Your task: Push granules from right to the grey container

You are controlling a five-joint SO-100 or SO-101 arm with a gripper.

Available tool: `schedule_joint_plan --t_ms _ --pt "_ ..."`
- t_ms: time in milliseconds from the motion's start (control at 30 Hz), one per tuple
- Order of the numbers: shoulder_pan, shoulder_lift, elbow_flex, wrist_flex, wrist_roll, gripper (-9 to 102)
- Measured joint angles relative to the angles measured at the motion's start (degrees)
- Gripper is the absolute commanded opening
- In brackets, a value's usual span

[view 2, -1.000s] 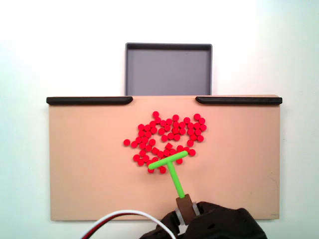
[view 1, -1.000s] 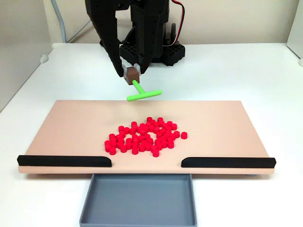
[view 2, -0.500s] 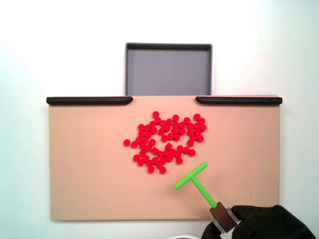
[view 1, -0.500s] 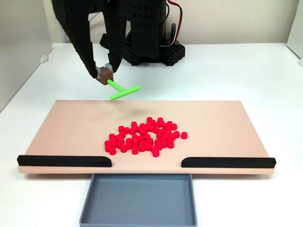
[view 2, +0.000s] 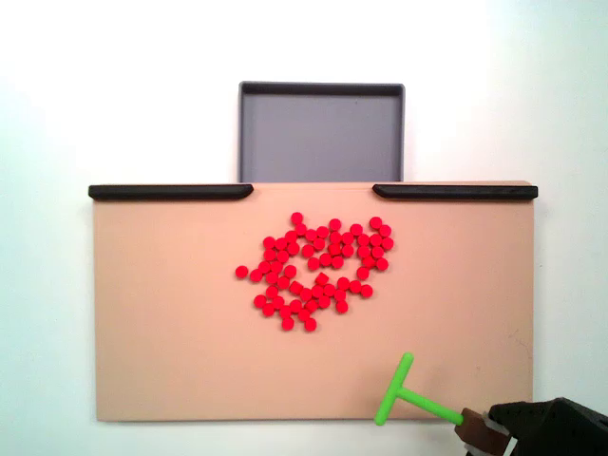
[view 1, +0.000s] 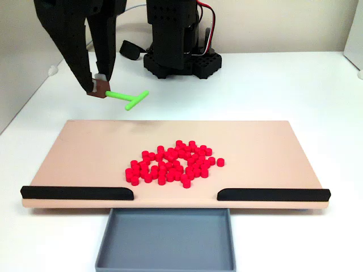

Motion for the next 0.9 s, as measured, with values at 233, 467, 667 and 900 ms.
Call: schedule_joint_plan --t_ms 233,467,667,900 --pt "0.97 -7.73 -6.77 -0.44 -3.25 0" --pt "2.64 -12.92 -13.36 -0.53 -3.25 0" --pt "2.81 -18.19 -19.60 -0.44 -3.25 0" --pt "-0.09 -22.85 -23.99 -0.44 -3.25 0"
